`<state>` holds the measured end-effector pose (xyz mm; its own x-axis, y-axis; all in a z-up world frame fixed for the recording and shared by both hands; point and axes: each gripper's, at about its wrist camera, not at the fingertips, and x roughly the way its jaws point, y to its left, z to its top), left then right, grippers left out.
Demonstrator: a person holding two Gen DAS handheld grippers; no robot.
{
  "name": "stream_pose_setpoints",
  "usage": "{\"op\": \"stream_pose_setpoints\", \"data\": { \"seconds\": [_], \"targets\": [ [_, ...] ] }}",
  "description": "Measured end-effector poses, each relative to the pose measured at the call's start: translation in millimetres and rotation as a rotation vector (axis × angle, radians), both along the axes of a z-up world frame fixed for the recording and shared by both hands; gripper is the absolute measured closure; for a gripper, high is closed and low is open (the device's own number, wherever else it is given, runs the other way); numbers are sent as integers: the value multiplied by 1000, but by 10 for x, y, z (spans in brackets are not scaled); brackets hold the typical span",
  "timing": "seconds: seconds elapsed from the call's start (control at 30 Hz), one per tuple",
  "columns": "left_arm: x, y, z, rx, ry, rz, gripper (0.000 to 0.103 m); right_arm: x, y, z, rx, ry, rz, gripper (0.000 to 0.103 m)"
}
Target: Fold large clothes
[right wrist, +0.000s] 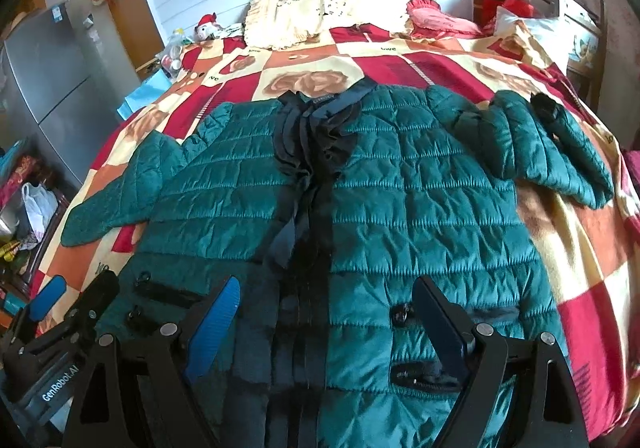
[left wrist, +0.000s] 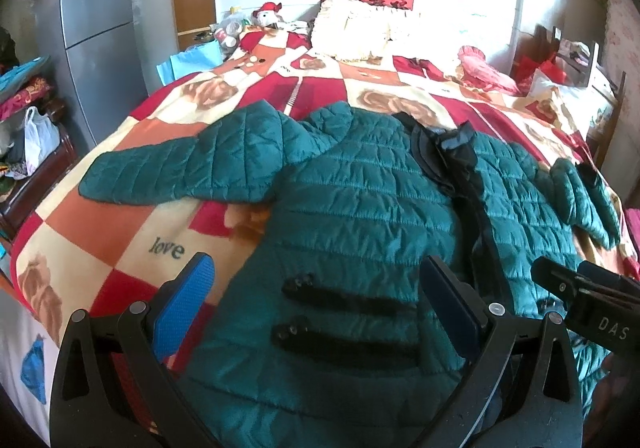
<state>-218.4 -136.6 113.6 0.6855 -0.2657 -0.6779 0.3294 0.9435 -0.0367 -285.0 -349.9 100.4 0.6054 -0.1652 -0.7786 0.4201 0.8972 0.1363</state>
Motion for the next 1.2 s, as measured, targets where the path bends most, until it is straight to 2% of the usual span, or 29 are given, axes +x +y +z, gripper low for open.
{"op": "stream_pose_setpoints", "data": {
  "seconds": [0.13,0.43,1.03,1.2],
  "targets": [
    [131,4,37,-14,7,9,1,120,-53,29,-3,7,-2,17],
    [433,11,-25,16,20,38,1,440,-119,101,-14,4,2,17],
    [1220,116,-274,43,89,133,1,1273,-282,-113,-8,53,37,17],
    [1480,211,-333,38,110,177,1,1485,-358,-179,20,43,18,17]
  ]
}}
